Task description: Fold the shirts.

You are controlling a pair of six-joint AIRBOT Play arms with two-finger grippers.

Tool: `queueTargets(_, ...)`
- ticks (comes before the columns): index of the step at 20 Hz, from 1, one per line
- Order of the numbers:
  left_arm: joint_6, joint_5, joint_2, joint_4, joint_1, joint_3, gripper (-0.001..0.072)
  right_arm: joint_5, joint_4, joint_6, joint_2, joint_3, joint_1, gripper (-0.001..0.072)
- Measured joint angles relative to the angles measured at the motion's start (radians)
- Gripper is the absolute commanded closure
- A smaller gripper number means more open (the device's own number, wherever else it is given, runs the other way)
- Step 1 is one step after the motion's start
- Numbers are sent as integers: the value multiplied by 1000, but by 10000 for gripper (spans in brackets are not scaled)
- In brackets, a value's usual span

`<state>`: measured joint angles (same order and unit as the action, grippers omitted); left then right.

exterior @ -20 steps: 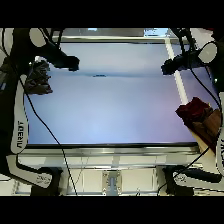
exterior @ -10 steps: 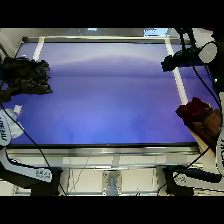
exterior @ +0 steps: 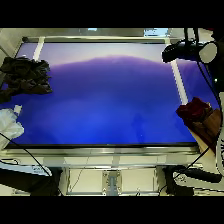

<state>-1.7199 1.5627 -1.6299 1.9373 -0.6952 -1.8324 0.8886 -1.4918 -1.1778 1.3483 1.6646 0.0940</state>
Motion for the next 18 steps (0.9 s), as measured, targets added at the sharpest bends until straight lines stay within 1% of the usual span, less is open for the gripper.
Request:
queueTargets(5, 24, -38, -10, 15, -125, 6, 106, 24, 16, 0, 0, 0, 0, 434)
queueTargets(6, 29, -43, -17, 13, -145, 7, 97, 29, 18, 0, 0, 0, 0, 434)
queueTargets(7, 36, -46, -26, 0, -162, 7, 57, 32, 22, 0, 0, 0, 0, 434)
queueTargets(13, 105, -63, -115, -187, -212, 7, 56, 46, 37, -2, 0, 0, 0, 432)
queueTargets(16, 134, -66, -155, -223, -217, 7, 61, 54, 54, -3, 0, 0, 0, 433)
queueTargets(17, 141, -63, -169, -219, -219, 7, 77, 55, 64, -3, 0, 0, 0, 433)
queueTargets(18, 146, -60, -179, -211, -219, 7, 201, 59, 74, -3, 0, 0, 0, 434)
